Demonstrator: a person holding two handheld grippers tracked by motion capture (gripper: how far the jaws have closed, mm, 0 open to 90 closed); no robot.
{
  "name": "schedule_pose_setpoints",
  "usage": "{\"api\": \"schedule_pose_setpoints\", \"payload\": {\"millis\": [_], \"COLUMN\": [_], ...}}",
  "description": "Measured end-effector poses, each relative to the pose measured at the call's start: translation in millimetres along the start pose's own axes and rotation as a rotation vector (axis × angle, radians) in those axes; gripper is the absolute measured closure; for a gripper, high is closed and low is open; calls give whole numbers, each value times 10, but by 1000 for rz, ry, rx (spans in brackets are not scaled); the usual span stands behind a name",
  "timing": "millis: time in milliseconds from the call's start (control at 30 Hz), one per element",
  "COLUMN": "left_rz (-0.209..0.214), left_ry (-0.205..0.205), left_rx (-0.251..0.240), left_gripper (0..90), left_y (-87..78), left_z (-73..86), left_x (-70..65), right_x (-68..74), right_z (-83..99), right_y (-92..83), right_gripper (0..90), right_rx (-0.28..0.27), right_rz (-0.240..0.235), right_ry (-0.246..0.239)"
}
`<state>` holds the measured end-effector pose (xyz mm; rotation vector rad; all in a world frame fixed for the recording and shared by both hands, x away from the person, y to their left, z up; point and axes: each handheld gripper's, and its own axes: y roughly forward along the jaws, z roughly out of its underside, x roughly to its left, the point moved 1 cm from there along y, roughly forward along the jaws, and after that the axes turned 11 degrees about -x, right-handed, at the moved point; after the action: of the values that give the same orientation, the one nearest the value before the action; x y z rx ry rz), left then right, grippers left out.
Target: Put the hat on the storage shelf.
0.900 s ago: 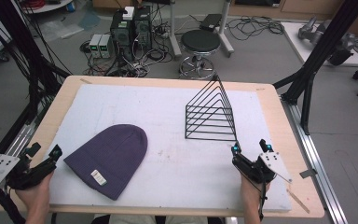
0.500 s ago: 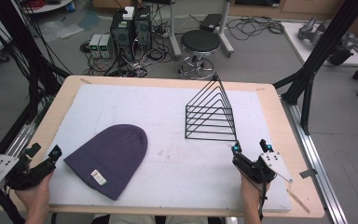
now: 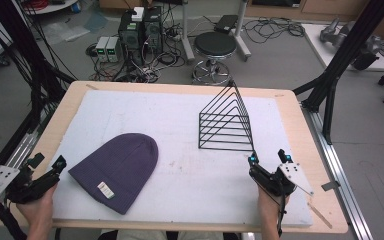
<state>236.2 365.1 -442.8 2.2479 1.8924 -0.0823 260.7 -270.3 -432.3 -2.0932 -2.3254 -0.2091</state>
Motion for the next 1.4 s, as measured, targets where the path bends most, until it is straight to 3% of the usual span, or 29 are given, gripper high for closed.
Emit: {"api": "schedule_pose_setpoints", "payload": {"millis": [100, 167, 233, 333, 467, 633, 967, 1033, 1400], "left_rz": [6, 18, 69, 96, 139, 196, 250, 268, 306], "left_ry": [-2, 25, 22, 25, 14, 33, 72, 98, 136], "left_rx": [-11, -15, -19, -13, 24, 67, 114, 137, 169], "left_gripper": [221, 221, 224, 233, 227, 227, 225, 226, 223], "left_y": [19, 49, 95, 123, 213, 343, 515, 583, 811], "left_z": [-30, -83, -170, -219, -271, -327, -444, -484, -583], "left_x": [-29, -56, -88, -110, -140, -217, -326, -364, -516], "right_x": [0, -4, -7, -1, -10, -10, 25, 12, -10], "right_z": [-3, -2, -2, -2, -1, -1, 3, -4, -6], "right_y": [-10, -19, -24, -38, -38, -34, -23, -25, -26], "right_gripper": [107, 107, 107, 107, 107, 107, 107, 107, 107], "right_rx": [0, -1, 0, 2, 4, 4, 11, 3, 0], "right_rz": [-7, -6, -12, -14, -10, -13, -32, -24, -16], "right_ry": [-3, 5, 4, 1, 5, 4, -14, -14, -4]}}
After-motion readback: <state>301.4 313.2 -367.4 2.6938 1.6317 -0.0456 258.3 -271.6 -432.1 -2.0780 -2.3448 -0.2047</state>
